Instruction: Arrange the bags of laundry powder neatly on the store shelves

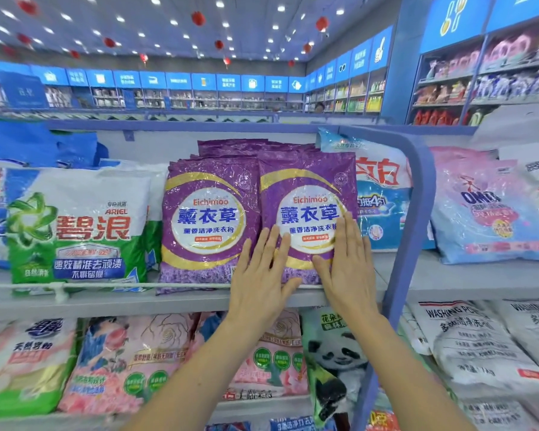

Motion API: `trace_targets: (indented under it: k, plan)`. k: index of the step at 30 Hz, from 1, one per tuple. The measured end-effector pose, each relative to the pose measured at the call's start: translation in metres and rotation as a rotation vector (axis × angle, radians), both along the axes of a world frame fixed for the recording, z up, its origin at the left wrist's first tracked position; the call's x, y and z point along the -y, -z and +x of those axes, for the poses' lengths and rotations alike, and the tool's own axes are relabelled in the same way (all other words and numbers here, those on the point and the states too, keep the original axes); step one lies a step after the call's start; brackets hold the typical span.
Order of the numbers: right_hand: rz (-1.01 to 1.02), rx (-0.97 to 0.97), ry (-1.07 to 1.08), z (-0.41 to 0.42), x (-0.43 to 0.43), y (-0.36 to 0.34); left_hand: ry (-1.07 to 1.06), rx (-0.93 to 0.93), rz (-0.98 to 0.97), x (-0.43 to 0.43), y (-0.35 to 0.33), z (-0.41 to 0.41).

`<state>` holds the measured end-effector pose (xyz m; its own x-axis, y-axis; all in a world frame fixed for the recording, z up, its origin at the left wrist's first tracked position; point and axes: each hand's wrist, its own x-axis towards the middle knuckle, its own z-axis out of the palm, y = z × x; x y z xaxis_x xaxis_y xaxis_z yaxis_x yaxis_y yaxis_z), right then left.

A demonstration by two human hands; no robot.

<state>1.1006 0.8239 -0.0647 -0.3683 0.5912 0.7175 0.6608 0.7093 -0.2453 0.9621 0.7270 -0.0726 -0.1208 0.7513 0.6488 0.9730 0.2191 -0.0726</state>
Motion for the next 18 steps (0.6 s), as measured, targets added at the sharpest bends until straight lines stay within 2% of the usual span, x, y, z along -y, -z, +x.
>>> trace_targets:
  k: [7,11,13,15,18]
  plan:
    - [-0.106,0.086,-0.084,0.008,0.003,-0.012,-0.069,-0.003,-0.088,0.014,-0.014,0.003]
    - [-0.092,0.081,-0.145,0.018,0.010,-0.023,-0.143,0.090,-0.008,0.056,-0.025,-0.014]
    - [-0.053,0.004,-0.179,0.021,0.019,-0.031,-0.203,0.158,0.067,0.087,-0.029,-0.026]
    - [-0.033,-0.157,-0.252,0.023,0.033,-0.039,-0.255,0.252,0.149,0.123,-0.032,-0.036]
    - [-0.192,-0.395,-0.488,0.025,0.058,-0.055,-0.272,0.445,0.288,0.186,-0.034,-0.045]
